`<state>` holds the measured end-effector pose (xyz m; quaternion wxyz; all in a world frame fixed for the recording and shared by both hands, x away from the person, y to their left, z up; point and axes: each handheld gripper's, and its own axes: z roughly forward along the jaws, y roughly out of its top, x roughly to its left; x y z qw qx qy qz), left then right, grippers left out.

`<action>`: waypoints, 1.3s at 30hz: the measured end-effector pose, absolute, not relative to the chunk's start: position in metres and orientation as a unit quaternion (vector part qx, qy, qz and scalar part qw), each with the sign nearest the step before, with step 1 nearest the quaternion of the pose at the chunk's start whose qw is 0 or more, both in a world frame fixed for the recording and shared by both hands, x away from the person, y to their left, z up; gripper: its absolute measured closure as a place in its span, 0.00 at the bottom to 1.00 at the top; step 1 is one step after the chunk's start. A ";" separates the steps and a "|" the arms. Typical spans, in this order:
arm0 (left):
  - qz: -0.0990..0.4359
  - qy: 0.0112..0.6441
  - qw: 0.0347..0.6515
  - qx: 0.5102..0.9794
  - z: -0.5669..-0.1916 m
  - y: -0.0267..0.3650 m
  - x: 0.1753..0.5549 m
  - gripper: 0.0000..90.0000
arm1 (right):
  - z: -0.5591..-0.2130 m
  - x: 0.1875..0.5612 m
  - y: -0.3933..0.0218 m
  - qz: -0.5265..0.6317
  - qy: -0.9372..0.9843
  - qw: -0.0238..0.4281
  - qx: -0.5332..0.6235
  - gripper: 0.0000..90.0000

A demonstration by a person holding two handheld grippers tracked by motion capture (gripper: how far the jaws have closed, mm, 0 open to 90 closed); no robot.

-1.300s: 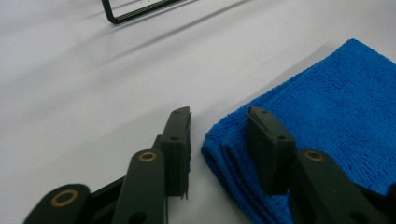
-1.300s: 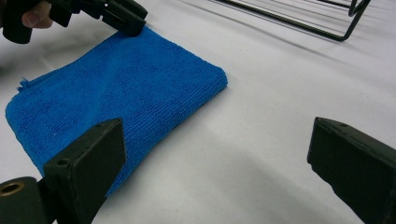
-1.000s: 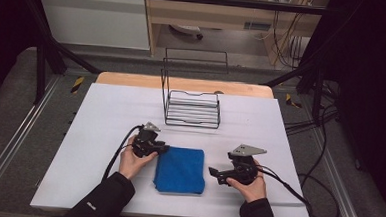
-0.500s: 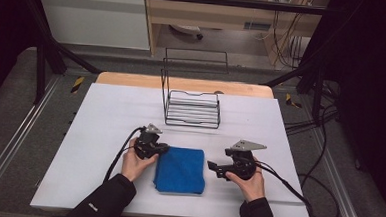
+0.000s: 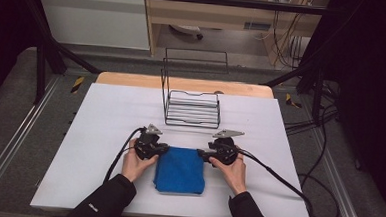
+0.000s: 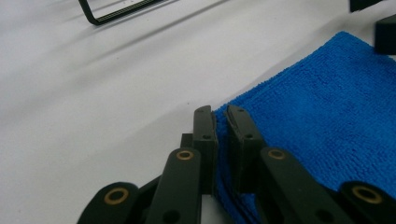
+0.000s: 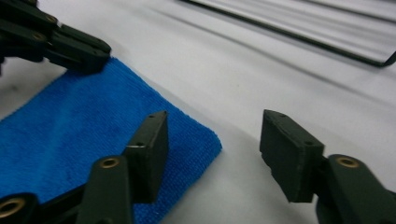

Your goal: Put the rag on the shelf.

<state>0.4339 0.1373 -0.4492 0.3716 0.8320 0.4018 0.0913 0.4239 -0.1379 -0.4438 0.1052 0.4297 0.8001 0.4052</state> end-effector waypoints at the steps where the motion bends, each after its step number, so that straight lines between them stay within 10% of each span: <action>1: 0.092 0.401 0.371 0.833 -0.449 0.138 0.434 0.91 | -0.446 0.425 -0.137 0.399 0.802 0.103 0.431 0.51; 22: 0.085 0.399 0.375 0.833 -0.449 0.139 0.435 0.92 | -0.452 0.424 -0.134 0.397 0.808 0.055 0.431 0.95; 39: 0.082 0.392 0.422 0.813 -0.427 0.151 0.421 0.94 | -0.433 0.415 -0.140 0.438 0.793 0.070 0.417 0.97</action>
